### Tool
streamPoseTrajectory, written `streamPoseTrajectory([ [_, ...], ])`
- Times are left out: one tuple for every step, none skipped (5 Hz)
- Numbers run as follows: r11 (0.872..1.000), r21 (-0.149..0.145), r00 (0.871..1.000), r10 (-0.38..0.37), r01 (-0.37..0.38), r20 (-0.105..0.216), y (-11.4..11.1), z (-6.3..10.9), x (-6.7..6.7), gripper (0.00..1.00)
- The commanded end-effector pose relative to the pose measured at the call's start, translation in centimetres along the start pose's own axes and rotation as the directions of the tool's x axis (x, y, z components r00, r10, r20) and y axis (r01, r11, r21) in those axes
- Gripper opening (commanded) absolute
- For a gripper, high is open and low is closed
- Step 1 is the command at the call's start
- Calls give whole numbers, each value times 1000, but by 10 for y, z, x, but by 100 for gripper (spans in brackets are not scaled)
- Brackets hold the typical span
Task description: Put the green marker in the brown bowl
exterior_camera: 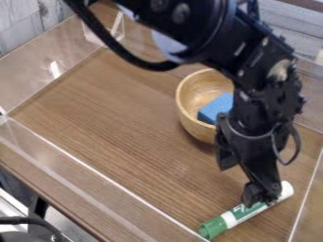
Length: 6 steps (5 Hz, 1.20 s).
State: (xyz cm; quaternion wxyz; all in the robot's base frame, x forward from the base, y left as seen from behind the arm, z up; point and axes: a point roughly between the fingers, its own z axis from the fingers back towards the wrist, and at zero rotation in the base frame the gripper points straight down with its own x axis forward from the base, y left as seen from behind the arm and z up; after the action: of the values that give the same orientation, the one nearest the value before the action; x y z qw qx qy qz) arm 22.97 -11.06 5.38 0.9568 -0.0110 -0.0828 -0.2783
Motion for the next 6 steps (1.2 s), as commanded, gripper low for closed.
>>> streamPoseTrajectory([
  [1000,1,999,-2,2,48,-1,-1,9,100],
  [1000,-3,999,2,-2,54,-1,-8,9,100],
  [1000,-7,998,7,-6,60,0,-14,9,100],
  [1000,-9,998,11,-10,66,1,-18,9,0],
  [1000,-6,998,13,-13,54,3,-10,11,0],
  [1000,-4,999,13,-12,47,3,-1,13,0],
])
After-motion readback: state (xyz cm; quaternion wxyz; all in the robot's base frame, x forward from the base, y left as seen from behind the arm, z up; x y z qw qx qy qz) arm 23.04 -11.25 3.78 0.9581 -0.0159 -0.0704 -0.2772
